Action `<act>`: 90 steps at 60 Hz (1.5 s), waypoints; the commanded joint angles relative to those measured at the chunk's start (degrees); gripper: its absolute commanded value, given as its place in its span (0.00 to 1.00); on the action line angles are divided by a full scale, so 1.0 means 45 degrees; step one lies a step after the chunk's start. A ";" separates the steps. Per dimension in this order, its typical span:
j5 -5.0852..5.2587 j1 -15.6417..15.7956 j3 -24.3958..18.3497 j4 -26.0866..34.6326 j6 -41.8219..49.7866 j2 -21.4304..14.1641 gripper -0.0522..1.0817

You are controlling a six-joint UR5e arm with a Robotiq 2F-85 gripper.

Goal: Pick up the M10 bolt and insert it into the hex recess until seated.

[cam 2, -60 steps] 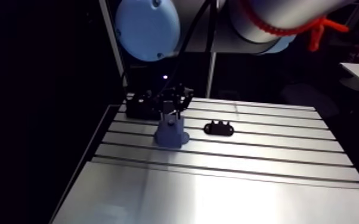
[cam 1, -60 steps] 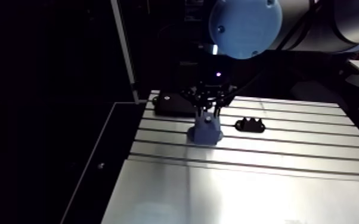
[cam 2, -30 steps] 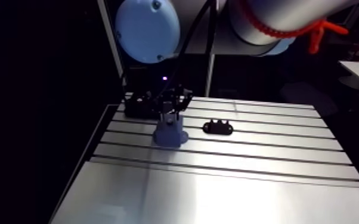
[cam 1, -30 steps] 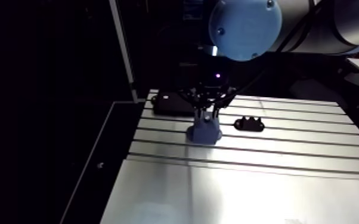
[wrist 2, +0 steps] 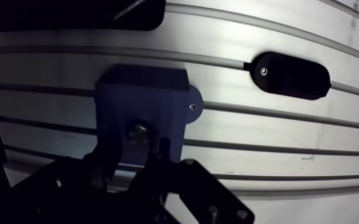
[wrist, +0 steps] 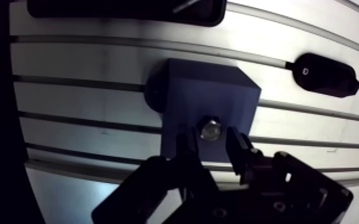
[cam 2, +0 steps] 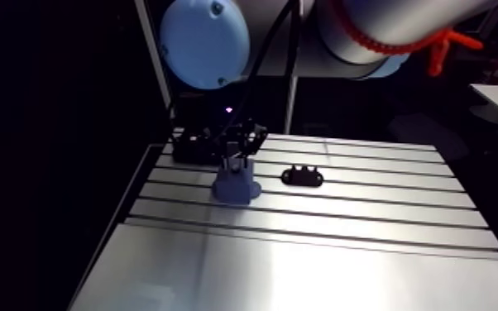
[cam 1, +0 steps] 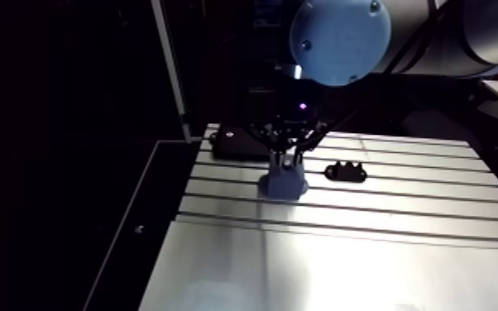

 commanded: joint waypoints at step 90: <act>0.0156 -0.0039 0.0014 -0.0176 -0.0383 0.0119 0.61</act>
